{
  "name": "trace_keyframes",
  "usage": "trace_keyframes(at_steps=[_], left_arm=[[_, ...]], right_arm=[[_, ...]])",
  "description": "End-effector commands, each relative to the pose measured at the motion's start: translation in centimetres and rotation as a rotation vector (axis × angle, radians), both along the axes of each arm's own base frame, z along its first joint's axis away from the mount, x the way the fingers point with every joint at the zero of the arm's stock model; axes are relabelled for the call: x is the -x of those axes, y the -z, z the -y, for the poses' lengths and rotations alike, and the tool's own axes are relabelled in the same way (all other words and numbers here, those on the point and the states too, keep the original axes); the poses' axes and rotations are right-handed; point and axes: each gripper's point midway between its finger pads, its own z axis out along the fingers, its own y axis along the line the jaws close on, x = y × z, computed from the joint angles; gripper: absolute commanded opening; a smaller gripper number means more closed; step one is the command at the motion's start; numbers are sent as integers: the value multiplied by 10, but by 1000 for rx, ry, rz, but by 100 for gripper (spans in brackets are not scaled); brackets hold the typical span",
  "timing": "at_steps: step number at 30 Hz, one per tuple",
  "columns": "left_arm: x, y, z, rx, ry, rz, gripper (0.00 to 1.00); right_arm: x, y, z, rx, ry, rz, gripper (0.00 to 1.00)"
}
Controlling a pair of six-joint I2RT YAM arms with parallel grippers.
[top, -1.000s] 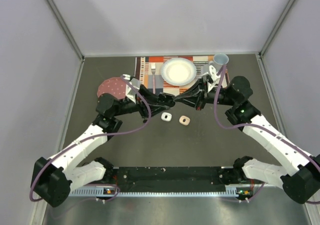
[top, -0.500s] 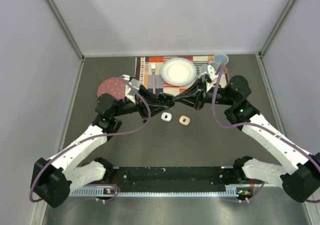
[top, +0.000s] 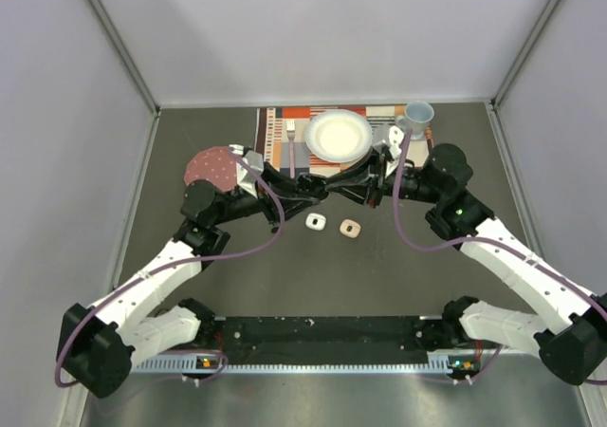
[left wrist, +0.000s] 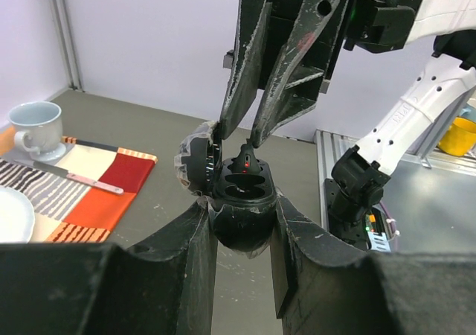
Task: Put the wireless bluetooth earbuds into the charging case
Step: Insert the right earbud into the right side groove of the charging case, then pick up the left earbud from the center of the board.
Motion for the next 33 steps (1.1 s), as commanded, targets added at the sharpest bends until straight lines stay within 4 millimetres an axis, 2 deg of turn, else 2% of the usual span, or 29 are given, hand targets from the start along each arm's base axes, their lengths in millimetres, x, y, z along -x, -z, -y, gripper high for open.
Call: trace_keyframes(at_steps=[1, 4, 7, 11, 15, 17, 20, 21, 22, 24, 25, 26, 27, 29, 31, 32, 33], left_arm=[[7, -17, -4, 31, -16, 92, 0], [7, -16, -5, 29, -22, 97, 0], [7, -15, -6, 27, -29, 95, 0], [-1, -12, -9, 35, -86, 91, 0], [-6, -9, -15, 11, -144, 101, 0], [-8, -11, -19, 13, -179, 111, 0], [-28, -7, -35, 11, -339, 5, 0], [-32, -5, -38, -3, -367, 7, 0], [-33, -6, -42, -4, -391, 10, 0], [-34, -8, -48, 11, -428, 20, 0], [-36, -10, -54, 34, -465, 23, 0], [-36, -11, -57, 39, -480, 28, 0], [-36, -10, -59, 33, -491, 37, 0], [-35, -12, -64, 29, -505, 45, 0], [-35, -16, -70, 35, -522, 51, 0], [-34, -16, -71, 38, -523, 52, 0], [-34, -13, -74, 38, -526, 39, 0]], right_arm=[[-4, -21, 6, -54, 81, 87, 22], [-7, -30, 11, -87, 123, 107, 27], [-4, -42, 16, -127, 136, 149, 28], [-5, -47, 23, -168, 183, 163, 30], [-24, -49, 41, -216, 342, 151, 40], [-30, -46, 48, -230, 402, 138, 51], [-48, -49, 63, -246, 531, 87, 68], [-59, -41, 69, -232, 599, 34, 71], [-62, -44, 72, -230, 627, 24, 74], [-73, -29, 75, -185, 676, -42, 77], [-76, -30, 76, -181, 689, -59, 77], [-79, -25, 75, -167, 699, -88, 77], [-84, -12, 73, -137, 710, -150, 77], [-94, -5, 76, -122, 732, -211, 77], [-101, 15, 66, -77, 697, -346, 76], [-109, 21, 70, -72, 701, -395, 76], [-107, 31, 62, -65, 655, -491, 74]])
